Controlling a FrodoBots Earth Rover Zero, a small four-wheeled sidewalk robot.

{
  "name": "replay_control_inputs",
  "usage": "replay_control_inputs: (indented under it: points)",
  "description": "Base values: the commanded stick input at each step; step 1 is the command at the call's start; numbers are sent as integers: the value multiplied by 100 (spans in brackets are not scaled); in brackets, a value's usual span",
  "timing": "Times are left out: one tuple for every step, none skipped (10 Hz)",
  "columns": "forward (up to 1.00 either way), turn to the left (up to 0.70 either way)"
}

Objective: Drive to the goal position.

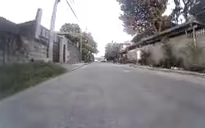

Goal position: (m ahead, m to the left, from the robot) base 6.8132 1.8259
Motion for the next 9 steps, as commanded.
replay_control_inputs:
  points:
    - [100, 10]
    - [100, 10]
    - [100, 10]
    - [100, 10]
    - [100, 10]
    - [100, 10]
    - [100, 10]
    - [100, 10]
    - [100, 0]
